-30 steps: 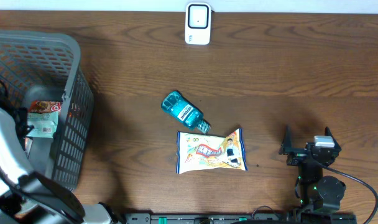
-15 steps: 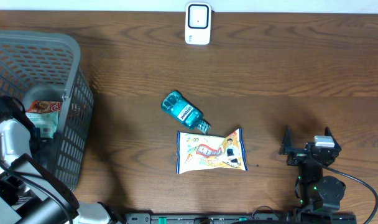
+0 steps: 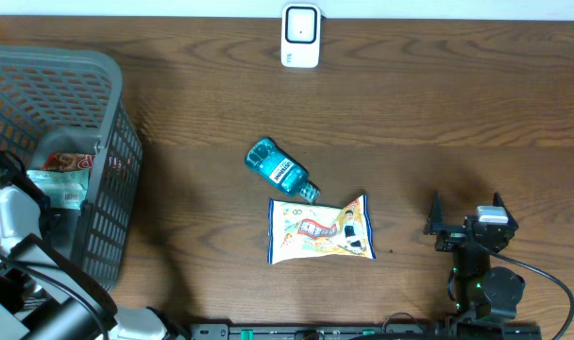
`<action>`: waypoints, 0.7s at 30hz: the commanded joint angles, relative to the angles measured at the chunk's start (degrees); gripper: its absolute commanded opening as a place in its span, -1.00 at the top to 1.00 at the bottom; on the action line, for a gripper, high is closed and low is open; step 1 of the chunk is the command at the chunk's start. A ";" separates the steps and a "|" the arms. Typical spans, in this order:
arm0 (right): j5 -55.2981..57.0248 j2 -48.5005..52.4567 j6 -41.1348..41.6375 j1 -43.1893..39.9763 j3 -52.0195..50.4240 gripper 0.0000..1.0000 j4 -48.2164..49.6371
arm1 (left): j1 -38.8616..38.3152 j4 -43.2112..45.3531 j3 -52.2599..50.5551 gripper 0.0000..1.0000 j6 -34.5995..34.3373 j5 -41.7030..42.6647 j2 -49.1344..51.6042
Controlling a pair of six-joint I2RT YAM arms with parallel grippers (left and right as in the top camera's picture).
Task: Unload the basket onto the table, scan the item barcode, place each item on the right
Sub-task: 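Reach the left gripper into the basket and grasp the orange package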
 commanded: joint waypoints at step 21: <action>-0.02 -0.09 0.13 0.28 -0.07 -0.99 -0.22 | 0.22 -1.42 -0.33 0.86 2.23 -0.57 2.91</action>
